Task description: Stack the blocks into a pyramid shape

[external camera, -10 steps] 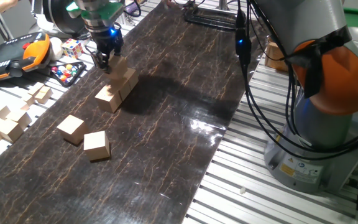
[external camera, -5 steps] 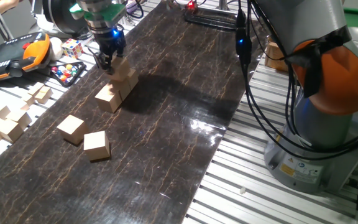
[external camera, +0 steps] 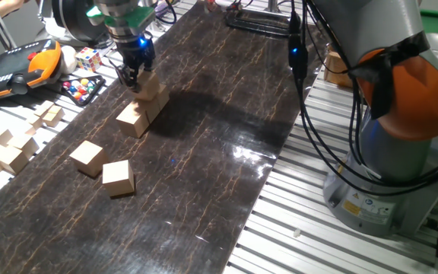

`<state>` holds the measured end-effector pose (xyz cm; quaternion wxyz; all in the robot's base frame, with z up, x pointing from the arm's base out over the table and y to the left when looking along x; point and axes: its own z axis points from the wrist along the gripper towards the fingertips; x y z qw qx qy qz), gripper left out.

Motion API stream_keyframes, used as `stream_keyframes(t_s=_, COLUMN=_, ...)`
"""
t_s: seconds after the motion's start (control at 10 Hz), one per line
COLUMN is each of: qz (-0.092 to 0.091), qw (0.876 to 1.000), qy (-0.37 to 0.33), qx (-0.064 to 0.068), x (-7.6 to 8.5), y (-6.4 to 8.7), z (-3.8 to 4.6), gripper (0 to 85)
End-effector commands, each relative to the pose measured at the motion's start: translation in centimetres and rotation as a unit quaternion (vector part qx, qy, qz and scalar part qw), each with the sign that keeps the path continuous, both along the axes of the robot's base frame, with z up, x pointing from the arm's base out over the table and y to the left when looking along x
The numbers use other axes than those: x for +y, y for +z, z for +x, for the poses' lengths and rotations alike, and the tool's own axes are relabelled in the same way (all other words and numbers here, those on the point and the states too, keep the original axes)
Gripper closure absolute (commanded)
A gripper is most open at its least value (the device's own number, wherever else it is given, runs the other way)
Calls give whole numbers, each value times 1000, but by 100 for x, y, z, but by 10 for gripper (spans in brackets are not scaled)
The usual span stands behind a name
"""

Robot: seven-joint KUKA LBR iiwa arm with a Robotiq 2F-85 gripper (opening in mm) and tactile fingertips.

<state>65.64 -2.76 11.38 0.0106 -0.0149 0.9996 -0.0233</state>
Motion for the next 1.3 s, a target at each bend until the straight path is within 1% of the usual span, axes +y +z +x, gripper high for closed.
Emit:
stream_keyframes(t_s=0.0, qz=0, qw=1000, qy=-1, qx=0, x=-1, y=-6, z=-5, gripper=843)
stream_keyframes(t_s=0.4, qz=6, qw=1000, qy=-7, qx=0, x=2, y=-12, z=-5, gripper=843)
stream_keyframes(t_s=0.5, qz=6, qw=1000, qy=-6, qx=-2, x=2, y=-15, z=-3, gripper=843)
stream_keyframes(t_s=0.9, qz=2, qw=1000, qy=-2, qx=-1, x=3, y=-25, z=-4, gripper=840)
stream_keyframes(t_s=1.0, qz=2, qw=1000, qy=-4, qx=-2, x=4, y=-27, z=-5, gripper=827)
stream_keyframes(t_s=1.2, qz=1, qw=1000, qy=-5, qx=-3, x=4, y=-30, z=-8, gripper=757)
